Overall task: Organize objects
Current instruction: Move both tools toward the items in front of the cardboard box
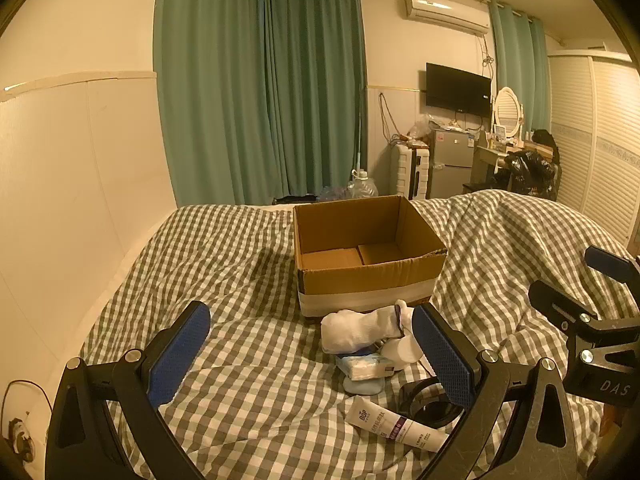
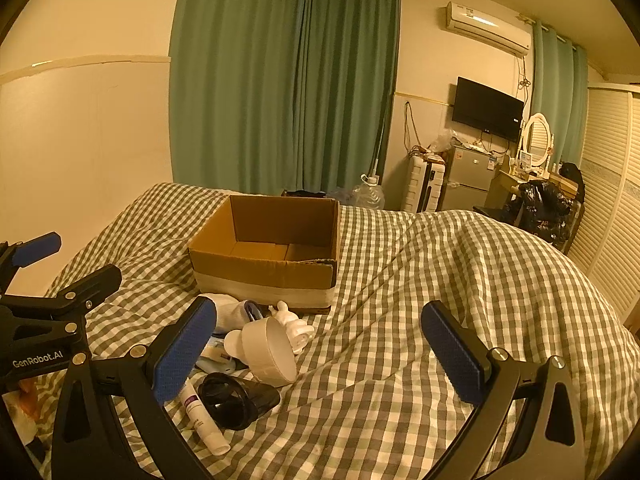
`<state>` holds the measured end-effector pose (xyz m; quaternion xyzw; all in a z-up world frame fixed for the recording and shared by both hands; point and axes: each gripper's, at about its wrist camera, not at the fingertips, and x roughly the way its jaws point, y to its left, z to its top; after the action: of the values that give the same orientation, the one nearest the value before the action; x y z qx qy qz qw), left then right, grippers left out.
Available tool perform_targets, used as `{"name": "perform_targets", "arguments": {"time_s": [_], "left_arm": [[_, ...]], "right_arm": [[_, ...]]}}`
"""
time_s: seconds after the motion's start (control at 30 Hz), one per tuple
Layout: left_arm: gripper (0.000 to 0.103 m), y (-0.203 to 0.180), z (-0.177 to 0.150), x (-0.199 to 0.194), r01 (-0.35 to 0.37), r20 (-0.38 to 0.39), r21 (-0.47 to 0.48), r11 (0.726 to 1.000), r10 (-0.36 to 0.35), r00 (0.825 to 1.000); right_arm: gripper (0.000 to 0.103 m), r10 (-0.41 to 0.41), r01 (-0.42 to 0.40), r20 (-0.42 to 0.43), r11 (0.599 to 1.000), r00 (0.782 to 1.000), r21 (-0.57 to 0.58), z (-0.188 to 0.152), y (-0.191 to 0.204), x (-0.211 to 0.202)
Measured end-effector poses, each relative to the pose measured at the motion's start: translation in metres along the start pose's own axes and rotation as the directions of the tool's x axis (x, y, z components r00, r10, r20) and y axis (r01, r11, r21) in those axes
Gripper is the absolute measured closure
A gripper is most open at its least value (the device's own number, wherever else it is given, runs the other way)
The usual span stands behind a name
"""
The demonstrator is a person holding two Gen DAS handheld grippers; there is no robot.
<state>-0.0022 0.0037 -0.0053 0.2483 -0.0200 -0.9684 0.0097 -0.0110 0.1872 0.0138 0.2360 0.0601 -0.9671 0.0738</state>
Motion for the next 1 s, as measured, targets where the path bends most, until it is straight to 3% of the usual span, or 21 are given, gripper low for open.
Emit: {"name": "perform_targets", "arguments": {"time_s": [1.0], "left_arm": [[0.0, -0.003, -0.0048, 0.0028, -0.009, -0.009, 0.001, 1.0, 0.009, 1.0]], "right_arm": [[0.0, 0.01, -0.01, -0.004, 1.0, 1.0, -0.001, -0.0025, 0.0022, -0.0001]]}}
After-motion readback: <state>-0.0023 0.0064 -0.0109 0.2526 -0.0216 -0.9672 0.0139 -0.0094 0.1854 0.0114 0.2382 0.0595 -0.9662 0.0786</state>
